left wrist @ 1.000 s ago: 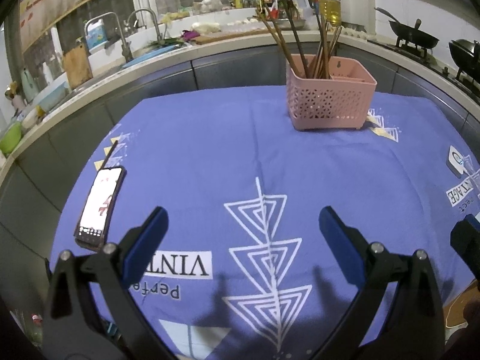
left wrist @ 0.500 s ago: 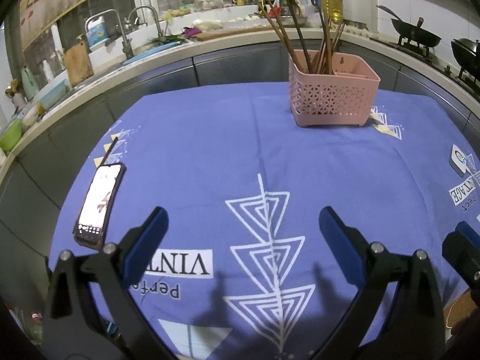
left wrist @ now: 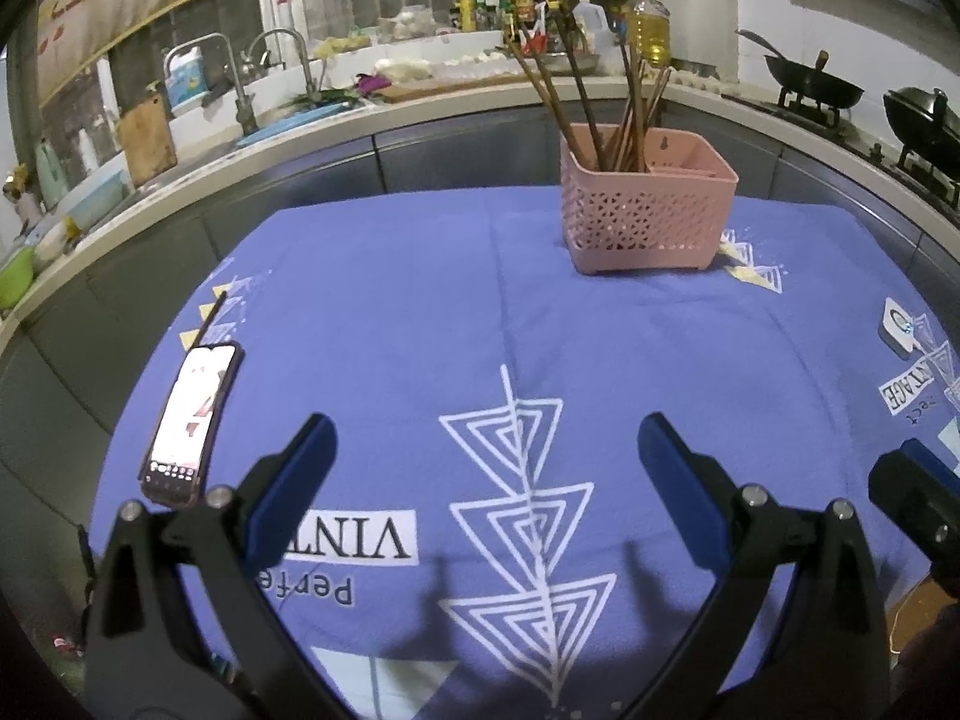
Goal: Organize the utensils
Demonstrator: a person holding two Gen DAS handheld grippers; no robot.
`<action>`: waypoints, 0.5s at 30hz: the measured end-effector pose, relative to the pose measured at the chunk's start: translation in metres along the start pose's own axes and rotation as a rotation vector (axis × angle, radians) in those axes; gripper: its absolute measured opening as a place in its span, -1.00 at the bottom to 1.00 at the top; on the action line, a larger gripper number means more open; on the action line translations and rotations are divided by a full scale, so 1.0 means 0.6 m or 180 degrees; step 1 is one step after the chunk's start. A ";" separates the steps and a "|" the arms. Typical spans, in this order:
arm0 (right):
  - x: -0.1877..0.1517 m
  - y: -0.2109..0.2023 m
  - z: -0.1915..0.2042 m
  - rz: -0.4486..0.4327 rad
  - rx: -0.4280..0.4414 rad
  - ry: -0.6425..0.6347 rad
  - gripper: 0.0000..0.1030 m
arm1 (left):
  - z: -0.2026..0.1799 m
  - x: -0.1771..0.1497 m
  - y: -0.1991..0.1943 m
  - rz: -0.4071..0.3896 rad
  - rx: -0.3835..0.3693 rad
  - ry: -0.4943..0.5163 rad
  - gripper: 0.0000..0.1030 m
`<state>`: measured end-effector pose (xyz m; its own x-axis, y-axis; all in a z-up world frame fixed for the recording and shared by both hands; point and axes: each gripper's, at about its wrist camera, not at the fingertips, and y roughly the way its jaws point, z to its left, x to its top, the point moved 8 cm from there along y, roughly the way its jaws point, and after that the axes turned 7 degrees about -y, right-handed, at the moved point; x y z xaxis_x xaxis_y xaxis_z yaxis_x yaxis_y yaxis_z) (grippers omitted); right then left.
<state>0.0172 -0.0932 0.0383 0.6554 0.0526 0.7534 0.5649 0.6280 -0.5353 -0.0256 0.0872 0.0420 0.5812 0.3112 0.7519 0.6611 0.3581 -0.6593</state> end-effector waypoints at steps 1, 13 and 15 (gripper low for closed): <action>0.001 -0.002 0.001 -0.0008 0.0002 -0.0006 0.92 | -0.001 0.000 -0.001 -0.0007 -0.0012 0.0000 0.88; 0.006 -0.011 0.010 -0.0123 -0.0034 -0.0088 0.91 | -0.003 0.002 -0.005 -0.0020 -0.0091 -0.0036 0.88; 0.007 -0.011 0.010 -0.0127 -0.0037 -0.0091 0.91 | -0.003 0.002 -0.005 -0.0016 -0.0084 -0.0031 0.88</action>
<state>0.0131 -0.0927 0.0471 0.6176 0.0500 0.7849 0.5962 0.6210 -0.5088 -0.0261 0.0851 0.0445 0.5733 0.3182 0.7550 0.6763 0.3365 -0.6553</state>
